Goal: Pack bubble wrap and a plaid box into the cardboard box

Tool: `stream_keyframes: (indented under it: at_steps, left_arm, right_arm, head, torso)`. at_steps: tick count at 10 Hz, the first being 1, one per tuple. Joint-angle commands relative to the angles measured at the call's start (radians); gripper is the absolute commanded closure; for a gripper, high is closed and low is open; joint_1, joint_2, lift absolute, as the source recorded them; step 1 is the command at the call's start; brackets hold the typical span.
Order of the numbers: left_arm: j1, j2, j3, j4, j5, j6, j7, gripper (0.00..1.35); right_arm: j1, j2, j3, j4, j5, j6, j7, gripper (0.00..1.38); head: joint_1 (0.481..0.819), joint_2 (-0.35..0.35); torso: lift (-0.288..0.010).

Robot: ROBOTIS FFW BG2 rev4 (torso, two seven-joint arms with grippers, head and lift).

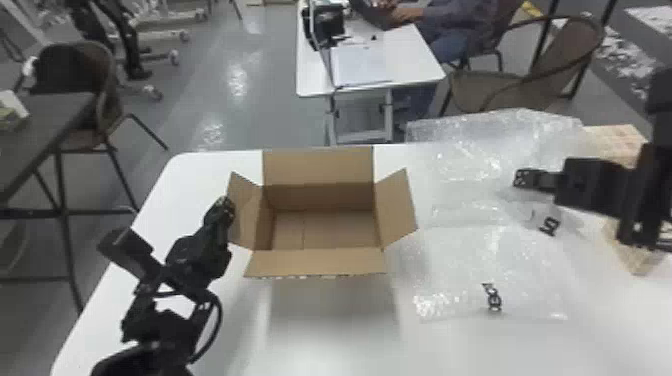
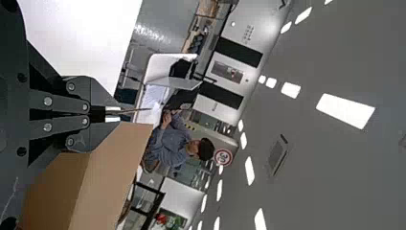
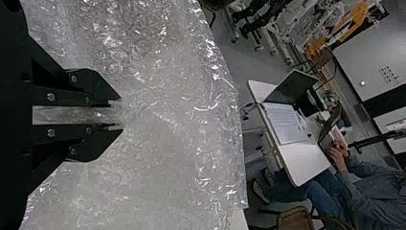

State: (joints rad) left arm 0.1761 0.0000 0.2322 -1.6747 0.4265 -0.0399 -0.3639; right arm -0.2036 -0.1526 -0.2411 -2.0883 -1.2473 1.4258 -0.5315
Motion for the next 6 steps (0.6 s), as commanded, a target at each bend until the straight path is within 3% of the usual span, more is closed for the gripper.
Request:
stream_keyframes:
  at_steps: [1,4,6]
  left_arm:
    - [0.017,-0.003,-0.062,0.009,0.023,-0.075,0.046,1.20]
    - [0.031,0.011,-0.137,0.010,0.024,-0.152,0.128,1.20]
    - [0.036,0.031,-0.162,0.010,0.040,-0.169,0.149,1.20]
  right_arm:
    - [-0.013,0.002,0.032,0.004,-0.007,-0.021,0.021,1.05]
    - [-0.050,0.008,0.175,0.068,0.055,-0.108,0.149,1.05]
    - [-0.065,0.044,0.258,0.131,0.149,-0.174,0.255,1.05]
  head:
    - [0.695,0.139]
    - [0.695,0.157]
    - [0.687,0.206]
  torso:
    - [-0.110]
    - [-0.110]
    - [-0.110]
